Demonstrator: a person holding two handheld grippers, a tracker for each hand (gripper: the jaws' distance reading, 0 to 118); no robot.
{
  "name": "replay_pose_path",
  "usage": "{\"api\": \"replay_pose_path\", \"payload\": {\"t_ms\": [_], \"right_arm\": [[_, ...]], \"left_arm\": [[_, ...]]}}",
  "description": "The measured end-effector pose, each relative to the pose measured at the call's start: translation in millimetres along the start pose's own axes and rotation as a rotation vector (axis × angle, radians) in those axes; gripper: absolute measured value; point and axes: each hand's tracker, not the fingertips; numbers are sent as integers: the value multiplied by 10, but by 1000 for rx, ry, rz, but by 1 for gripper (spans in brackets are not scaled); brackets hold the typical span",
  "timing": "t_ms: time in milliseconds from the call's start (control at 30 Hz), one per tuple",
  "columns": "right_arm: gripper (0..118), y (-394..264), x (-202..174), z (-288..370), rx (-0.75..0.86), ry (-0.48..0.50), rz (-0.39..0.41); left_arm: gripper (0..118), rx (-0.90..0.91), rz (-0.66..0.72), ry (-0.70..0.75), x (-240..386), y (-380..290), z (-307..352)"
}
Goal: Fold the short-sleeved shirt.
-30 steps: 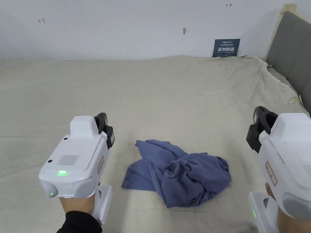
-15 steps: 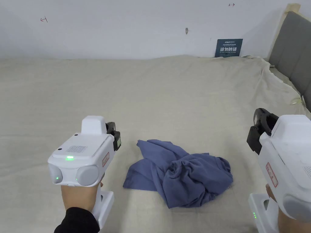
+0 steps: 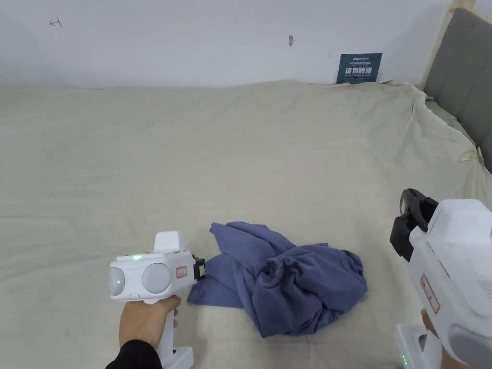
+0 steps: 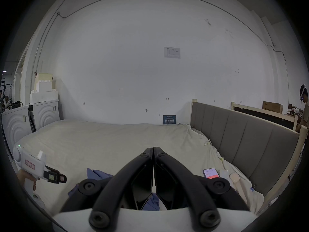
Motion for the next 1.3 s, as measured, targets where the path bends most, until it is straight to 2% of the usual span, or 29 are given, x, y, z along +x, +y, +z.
{"api": "replay_pose_path", "payload": {"t_ms": [67,100,133,167,200,333,400,467,500,567,633,700,733,900,1067,1167,1200,1300], "right_arm": [[0,-27,-9,-22,-11,-1,-2],[0,-47,-8,-38,-18,-2,-4],[0,-67,-5,-56,-25,-3,-6],[0,-88,0,-73,-31,-3,-8],[0,-103,4,-86,-36,-3,-11],[0,-151,12,-126,-55,-6,-15],[0,-168,20,-141,-62,-8,-17],[0,-143,-19,-119,-68,-11,-18],[0,-145,-20,-119,-71,-13,-18],[0,-154,-10,-125,-76,-16,-20],[0,-163,-2,-131,-81,-19,-22],[0,-174,9,-144,-88,-21,-26],[0,-180,12,-154,-92,-21,-29],[0,-213,27,-305,-149,-14,-35],[0,-353,83,-666,-311,4,-61],[2,-593,215,-1035,-441,30,-47],[7,-649,221,-1108,-465,36,-44],[68,-862,267,-1416,-560,32,-71]], "left_arm": [[33,-43,2,11,2,-40,-118],[50,-66,-4,20,13,-58,-167],[73,-84,-8,30,25,-82,-225],[83,-113,-16,53,32,-103,-285],[89,-120,-15,63,36,-121,-327],[91,-164,-7,96,25,-190,-486],[89,-181,-12,112,25,-230,-554],[74,-210,-38,147,66,-283,-588],[72,-212,-64,168,91,-306,-598],[49,-191,-101,167,144,-321,-550],[39,-207,-101,144,191,-287,-534],[11,-202,-110,104,216,-279,-548],[4,-203,-111,98,224,-276,-561],[0,-116,-58,17,134,-231,-365],[0,-46,-46,-55,79,-122,-86],[0,-35,-53,-56,79,-74,-5],[0,-31,-57,-52,84,-61,5],[0,-26,-52,-60,74,-46,19]]}}
